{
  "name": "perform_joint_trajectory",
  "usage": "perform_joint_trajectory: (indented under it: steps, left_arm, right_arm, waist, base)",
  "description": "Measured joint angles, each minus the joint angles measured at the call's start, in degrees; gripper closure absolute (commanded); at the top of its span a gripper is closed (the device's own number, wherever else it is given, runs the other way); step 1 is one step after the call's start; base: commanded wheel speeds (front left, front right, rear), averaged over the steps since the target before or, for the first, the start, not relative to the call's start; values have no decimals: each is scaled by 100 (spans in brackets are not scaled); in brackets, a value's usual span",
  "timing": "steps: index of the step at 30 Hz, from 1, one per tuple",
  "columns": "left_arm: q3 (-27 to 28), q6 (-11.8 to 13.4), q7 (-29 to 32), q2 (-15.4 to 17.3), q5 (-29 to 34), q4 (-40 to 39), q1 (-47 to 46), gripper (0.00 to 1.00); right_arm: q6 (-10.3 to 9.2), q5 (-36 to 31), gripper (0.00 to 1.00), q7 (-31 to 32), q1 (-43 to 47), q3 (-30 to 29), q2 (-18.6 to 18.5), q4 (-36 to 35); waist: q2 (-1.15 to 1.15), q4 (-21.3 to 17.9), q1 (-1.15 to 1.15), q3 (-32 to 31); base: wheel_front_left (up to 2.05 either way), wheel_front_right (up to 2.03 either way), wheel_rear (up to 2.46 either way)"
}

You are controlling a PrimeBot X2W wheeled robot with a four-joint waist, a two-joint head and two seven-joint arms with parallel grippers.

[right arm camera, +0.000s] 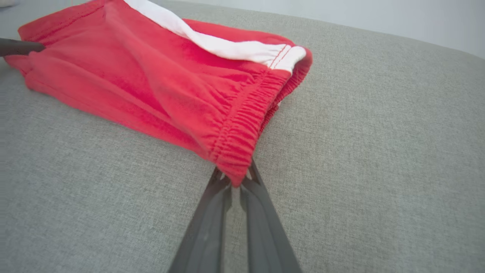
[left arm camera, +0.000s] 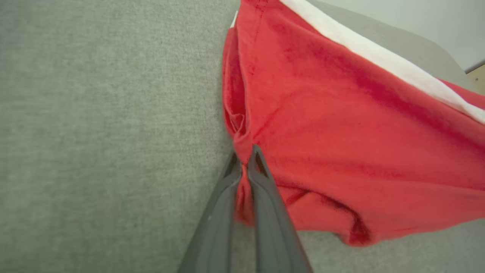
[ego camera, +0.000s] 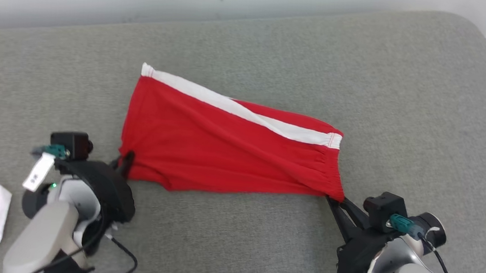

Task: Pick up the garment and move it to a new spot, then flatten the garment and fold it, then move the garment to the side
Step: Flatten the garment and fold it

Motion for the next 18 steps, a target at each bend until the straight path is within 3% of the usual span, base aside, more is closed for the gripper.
perform_joint_trajectory:
  steps: [12,18]
  left_arm:
    - [-107,-126,-491,-77,-287,-812,1262,100]
    - [-246,-148,-534,100,-361,-1330,1878,100]
  right_arm:
    - [205,453,100,210,456,-59,-303,-506]
    - [248,709,100,467,788,-100,-471,-703]
  waist:
    - [0,594,0,-384]
    - [0,848,-1,-524]
  base:
    - [0,0,0]
    - [0,0,0]
